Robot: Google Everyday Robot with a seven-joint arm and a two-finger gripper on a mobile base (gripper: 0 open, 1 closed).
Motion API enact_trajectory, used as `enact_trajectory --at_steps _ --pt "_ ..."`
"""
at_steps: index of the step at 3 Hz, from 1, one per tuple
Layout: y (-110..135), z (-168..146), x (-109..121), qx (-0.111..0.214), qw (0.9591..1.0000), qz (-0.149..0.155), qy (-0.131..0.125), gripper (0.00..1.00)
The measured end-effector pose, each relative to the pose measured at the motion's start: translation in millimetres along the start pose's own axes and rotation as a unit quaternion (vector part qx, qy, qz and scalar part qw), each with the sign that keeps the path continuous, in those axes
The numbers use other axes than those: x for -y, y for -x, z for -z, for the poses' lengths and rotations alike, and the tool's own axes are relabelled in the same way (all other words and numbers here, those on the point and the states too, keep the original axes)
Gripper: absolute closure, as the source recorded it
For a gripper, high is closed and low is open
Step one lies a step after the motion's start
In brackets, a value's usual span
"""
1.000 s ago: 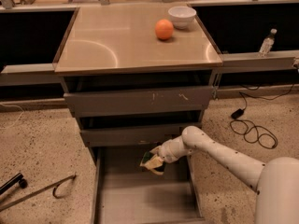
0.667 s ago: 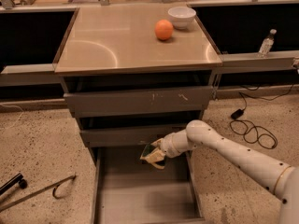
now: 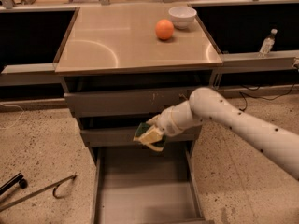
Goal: Pick sponge from bottom drawer and place on counter
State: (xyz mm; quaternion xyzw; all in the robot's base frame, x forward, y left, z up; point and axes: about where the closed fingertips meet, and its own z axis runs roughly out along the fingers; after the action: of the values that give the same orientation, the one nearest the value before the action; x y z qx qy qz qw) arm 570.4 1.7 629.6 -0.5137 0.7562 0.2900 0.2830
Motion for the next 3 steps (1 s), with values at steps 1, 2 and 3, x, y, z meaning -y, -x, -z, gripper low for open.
enact_trajectory --at_steps 1,2,3 --pt "-1.5 7.5 -8.5 -0.017 0.9997 0.005 0.014 1.00" --pt "-1.4 7.5 -8.4 -0.017 0.9997 0.005 0.014 1.00" --pt "7.8 15.5 -4.0 -0.018 0.9997 0.015 0.012 1.00"
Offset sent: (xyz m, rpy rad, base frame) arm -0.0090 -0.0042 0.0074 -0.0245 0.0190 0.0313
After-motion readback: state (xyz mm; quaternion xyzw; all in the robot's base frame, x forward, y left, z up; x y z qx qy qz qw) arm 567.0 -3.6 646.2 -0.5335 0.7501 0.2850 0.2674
